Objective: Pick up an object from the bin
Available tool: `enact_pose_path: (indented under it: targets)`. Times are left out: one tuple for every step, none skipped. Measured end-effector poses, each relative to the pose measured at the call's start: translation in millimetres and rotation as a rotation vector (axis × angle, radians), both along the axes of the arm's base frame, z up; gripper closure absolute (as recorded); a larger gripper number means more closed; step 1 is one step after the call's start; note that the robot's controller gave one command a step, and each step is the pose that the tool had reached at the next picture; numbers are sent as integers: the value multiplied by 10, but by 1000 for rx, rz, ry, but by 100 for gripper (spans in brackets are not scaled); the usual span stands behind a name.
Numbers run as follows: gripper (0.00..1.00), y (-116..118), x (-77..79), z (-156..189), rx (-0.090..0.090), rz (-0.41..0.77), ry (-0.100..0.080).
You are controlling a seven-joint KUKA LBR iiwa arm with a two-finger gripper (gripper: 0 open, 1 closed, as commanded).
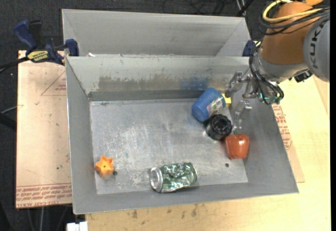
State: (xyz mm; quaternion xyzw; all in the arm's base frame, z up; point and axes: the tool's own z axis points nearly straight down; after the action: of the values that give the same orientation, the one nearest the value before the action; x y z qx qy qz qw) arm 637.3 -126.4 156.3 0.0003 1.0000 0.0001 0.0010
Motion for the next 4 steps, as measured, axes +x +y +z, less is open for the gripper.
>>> enact_pose_path:
  targets:
    - [100, 124, 90, -768, -3, 263, -13]
    - [100, 124, 91, -768, -4, 264, -13]
    - [100, 125, 79, -730, -2, 264, -11]
    - [100, 185, -28, -400, -2, 453, -7]
